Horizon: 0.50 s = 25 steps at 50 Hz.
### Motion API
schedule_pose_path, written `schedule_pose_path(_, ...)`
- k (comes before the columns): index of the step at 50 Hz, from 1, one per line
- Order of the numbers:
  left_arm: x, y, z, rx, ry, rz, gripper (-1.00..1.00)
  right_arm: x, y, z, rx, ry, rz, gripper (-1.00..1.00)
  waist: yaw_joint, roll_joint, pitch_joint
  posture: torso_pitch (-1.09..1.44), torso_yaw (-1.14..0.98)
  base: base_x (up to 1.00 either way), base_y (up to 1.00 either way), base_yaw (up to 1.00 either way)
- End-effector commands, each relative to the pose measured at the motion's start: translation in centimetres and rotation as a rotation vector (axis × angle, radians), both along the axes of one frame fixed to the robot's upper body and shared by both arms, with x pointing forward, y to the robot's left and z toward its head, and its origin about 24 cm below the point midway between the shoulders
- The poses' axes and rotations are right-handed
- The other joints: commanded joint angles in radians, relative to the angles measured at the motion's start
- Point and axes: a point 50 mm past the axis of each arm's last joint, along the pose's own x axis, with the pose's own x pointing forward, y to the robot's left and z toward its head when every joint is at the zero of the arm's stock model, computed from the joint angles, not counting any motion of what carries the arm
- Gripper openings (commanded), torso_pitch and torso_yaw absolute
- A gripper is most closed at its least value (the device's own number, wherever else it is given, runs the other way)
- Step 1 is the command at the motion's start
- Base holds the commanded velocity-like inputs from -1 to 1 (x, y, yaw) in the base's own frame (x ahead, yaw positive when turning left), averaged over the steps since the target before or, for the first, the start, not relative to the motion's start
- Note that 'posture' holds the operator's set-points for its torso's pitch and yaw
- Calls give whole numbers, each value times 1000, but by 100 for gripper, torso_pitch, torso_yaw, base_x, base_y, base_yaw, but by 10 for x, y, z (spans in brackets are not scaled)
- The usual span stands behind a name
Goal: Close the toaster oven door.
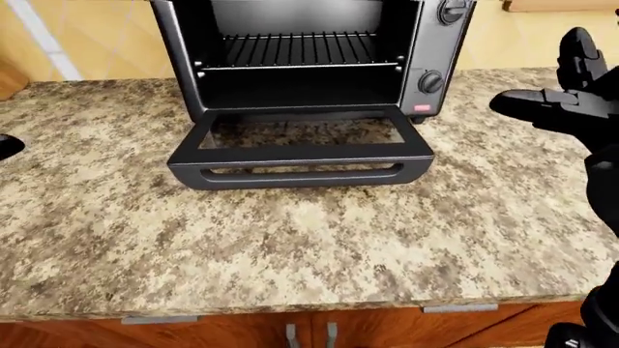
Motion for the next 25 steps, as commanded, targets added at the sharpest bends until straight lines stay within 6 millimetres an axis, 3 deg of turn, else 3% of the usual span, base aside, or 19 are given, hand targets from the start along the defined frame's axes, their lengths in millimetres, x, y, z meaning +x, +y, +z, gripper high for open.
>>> schedule_pose_path(1,-2,-5,11,40,-43,-16,100,-4,-3,6,-1,-29,-24,100,-16,13,-10,0,0,0,0,0)
schedule_pose_path(2,-2,-5,11,41,-43,-16,100,-3,-3,6,-14,-29,-34,100,-17,44,-14,0,0,0,0,0)
schedule_pose_path(3,-2,-5,11,41,-42,-15,100,-3,-3,6,-11,-27,-32,100,-13,44,-7,0,0,0,0,0)
schedule_pose_path(4,-2,-5,11,41,-43,-16,100,-2,-4,6,-3,-24,-34,100,-9,35,4,0,0,0,0,0)
schedule_pose_path(9,-2,-5,12,41,-44,-15,100,-3,-8,8,55,-12,-31,100,-11,2,-5,0,0,0,0,0)
schedule_pose_path(16,-3,-3,13,41,-48,-10,100,-1,-17,10,80,35,-77,100,0,-2,-15,0,0,0,0,0)
schedule_pose_path(21,-2,-3,14,42,-51,-4,100,0,-20,17,-49,-29,-118,100,1,-3,-17,0,0,0,0,0)
schedule_pose_path(25,-2,-3,14,47,-53,1,100,5,-24,12,-82,14,-127,100,-1,-3,-20,0,0,0,0,0)
